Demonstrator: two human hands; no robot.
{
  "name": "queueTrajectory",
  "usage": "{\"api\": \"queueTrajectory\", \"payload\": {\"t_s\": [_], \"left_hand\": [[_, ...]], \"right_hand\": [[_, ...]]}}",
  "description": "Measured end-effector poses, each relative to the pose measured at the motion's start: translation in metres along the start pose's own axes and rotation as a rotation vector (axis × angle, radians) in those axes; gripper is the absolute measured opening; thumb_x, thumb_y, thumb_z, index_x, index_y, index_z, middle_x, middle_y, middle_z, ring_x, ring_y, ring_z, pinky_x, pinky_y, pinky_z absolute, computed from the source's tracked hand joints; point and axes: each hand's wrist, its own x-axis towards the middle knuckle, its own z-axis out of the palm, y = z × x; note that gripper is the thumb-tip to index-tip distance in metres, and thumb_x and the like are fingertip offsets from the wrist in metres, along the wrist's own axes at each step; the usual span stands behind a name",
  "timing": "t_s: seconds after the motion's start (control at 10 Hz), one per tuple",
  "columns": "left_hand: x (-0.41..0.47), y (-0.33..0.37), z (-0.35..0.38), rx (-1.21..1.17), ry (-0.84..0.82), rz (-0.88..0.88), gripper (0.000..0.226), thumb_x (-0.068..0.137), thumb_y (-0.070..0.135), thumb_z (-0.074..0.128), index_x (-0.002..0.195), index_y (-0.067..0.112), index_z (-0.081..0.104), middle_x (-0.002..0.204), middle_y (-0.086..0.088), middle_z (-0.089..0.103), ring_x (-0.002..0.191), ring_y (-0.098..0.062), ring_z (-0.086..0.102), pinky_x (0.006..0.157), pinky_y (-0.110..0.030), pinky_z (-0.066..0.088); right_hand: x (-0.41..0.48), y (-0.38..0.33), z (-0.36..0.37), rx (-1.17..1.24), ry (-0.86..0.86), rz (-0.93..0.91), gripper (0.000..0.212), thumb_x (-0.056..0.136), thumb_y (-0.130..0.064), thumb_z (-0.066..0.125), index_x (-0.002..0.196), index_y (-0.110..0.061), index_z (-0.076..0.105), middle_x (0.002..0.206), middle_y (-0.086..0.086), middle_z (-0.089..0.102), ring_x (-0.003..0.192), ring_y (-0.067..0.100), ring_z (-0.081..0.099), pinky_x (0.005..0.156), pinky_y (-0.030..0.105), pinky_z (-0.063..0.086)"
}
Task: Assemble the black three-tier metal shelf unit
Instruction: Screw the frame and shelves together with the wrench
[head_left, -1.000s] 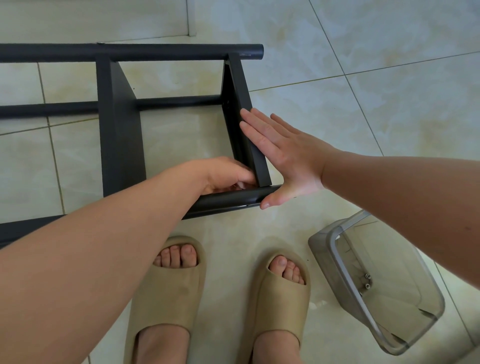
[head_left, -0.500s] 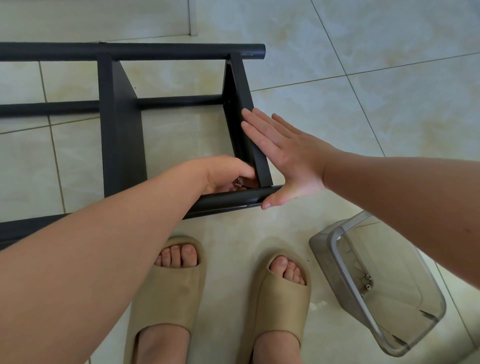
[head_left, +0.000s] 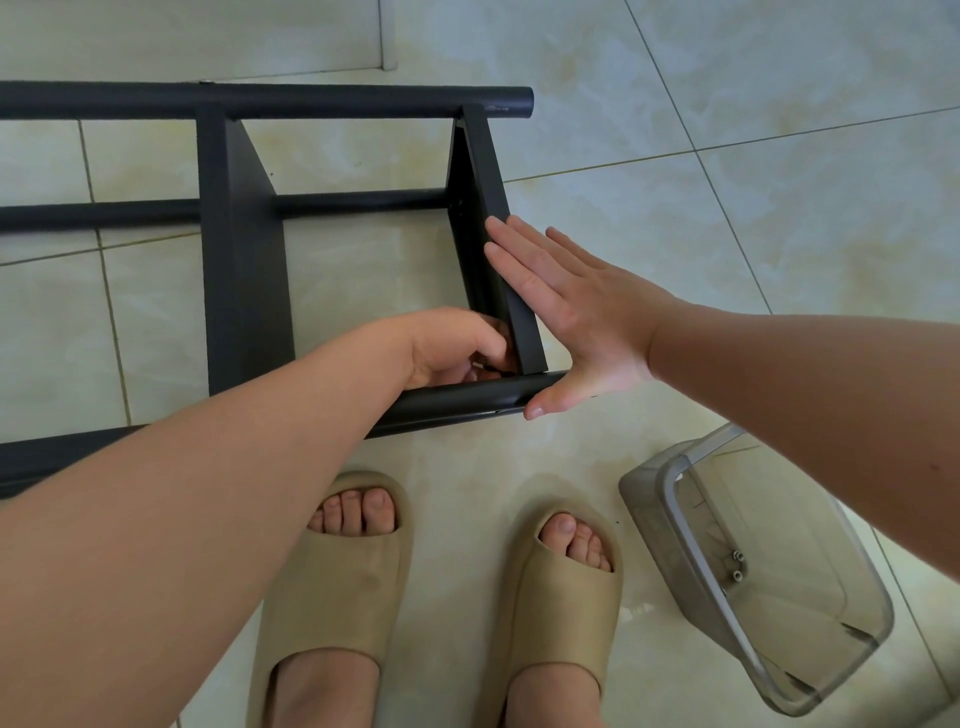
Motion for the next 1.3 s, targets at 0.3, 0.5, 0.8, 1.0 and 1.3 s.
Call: {"api": "queueTrajectory", "payload": {"t_s": [0.3, 0.5, 0.8, 1.0, 1.3], "left_hand": [[-0.0020, 0.0002, -0.0006, 0.188, 0.043, -0.021, 0.012, 0.089, 0.004, 0.060, 0.091, 0.007, 0.071, 0.073, -0.008, 0.068, 0.068, -0.022, 0.066, 0.069, -0.031, 0.053], [0.0002, -0.0013, -0.0022, 0.105, 0.020, 0.004, 0.014, 0.091, -0.005, 0.056, 0.097, 0.003, 0.065, 0.072, -0.009, 0.065, 0.068, -0.021, 0.063, 0.068, -0.029, 0.055], [-0.0027, 0.0020, 0.0022, 0.153, -0.003, -0.151, 0.013, 0.094, 0.014, 0.054, 0.090, 0.011, 0.066, 0.074, -0.007, 0.063, 0.064, -0.020, 0.059, 0.062, -0.028, 0.049], [-0.0020, 0.0005, 0.0003, 0.191, 0.065, -0.031, 0.023, 0.089, 0.002, 0.060, 0.110, -0.003, 0.069, 0.090, -0.017, 0.067, 0.083, -0.029, 0.064, 0.080, -0.037, 0.053], [0.0016, -0.0019, -0.0032, 0.043, -0.010, 0.011, 0.022, 0.091, -0.007, 0.053, 0.106, 0.002, 0.065, 0.088, -0.015, 0.069, 0.076, -0.025, 0.068, 0.079, -0.037, 0.056]], "right_hand": [[0.0005, 0.0000, 0.0001, 0.005, -0.003, 0.000, 0.143, 0.061, -0.098, 0.039, 0.159, -0.010, -0.016, 0.166, 0.007, -0.025, 0.153, 0.021, -0.023, 0.126, 0.042, -0.008], [0.0001, 0.0001, 0.0003, 0.016, 0.000, 0.001, 0.143, 0.061, -0.098, 0.040, 0.159, -0.011, -0.016, 0.166, 0.007, -0.024, 0.153, 0.021, -0.023, 0.126, 0.043, -0.007], [0.0001, -0.0006, 0.0002, 0.013, 0.000, 0.000, 0.143, 0.061, -0.098, 0.039, 0.159, -0.010, -0.015, 0.166, 0.007, -0.025, 0.153, 0.020, -0.024, 0.126, 0.042, -0.008], [0.0002, -0.0002, 0.0003, 0.010, 0.002, -0.001, 0.143, 0.061, -0.098, 0.040, 0.159, -0.010, -0.016, 0.166, 0.007, -0.025, 0.153, 0.021, -0.024, 0.126, 0.042, -0.008], [-0.0002, -0.0004, -0.0003, 0.010, 0.005, -0.006, 0.142, 0.062, -0.098, 0.038, 0.159, -0.010, -0.015, 0.166, 0.007, -0.024, 0.153, 0.021, -0.024, 0.126, 0.042, -0.008]]}}
